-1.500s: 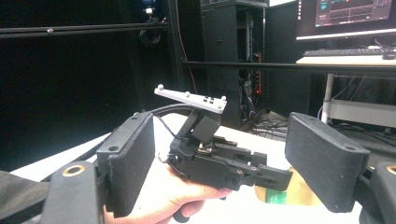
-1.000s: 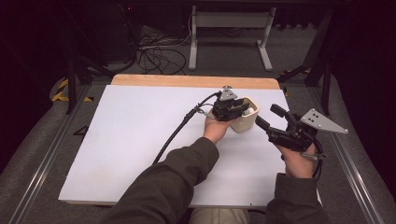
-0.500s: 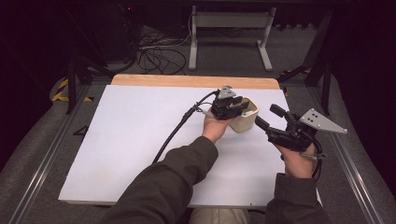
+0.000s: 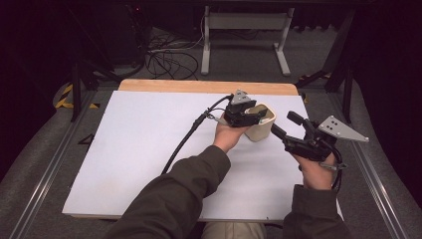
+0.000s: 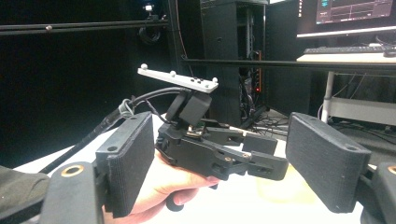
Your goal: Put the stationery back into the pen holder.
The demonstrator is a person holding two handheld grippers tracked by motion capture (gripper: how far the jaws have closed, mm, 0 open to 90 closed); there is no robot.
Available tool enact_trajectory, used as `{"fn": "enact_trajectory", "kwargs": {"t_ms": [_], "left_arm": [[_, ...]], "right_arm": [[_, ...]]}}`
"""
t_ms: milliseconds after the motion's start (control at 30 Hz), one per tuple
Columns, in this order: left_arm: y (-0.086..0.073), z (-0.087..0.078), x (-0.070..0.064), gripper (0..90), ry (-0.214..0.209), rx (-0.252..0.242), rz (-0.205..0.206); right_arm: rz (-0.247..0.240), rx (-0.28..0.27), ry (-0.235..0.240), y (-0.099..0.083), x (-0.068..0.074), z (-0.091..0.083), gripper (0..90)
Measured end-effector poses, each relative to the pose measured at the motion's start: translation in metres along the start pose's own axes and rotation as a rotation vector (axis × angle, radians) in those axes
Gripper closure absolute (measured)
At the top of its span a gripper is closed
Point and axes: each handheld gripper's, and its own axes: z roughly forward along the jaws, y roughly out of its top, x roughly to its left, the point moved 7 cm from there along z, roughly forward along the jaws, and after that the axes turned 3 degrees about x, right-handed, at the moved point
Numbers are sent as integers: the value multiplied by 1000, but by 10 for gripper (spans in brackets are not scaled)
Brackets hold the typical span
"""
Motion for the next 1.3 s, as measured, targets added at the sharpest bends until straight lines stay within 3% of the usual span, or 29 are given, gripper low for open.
{"fn": "enact_trajectory", "kwargs": {"t_ms": [333, 700, 1300], "left_arm": [[9, -17, -7, 309, -32, -17, 5], [18, -36, -11, 210, -23, -36, 35], [23, -108, -1, 113, 6, -99, 44]], "right_arm": [[14, 7, 2, -4, -2, 1, 239], [10, 15, -11, -5, -2, -1, 229], [-5, 36, -11, -6, 8, 7, 176]]}}
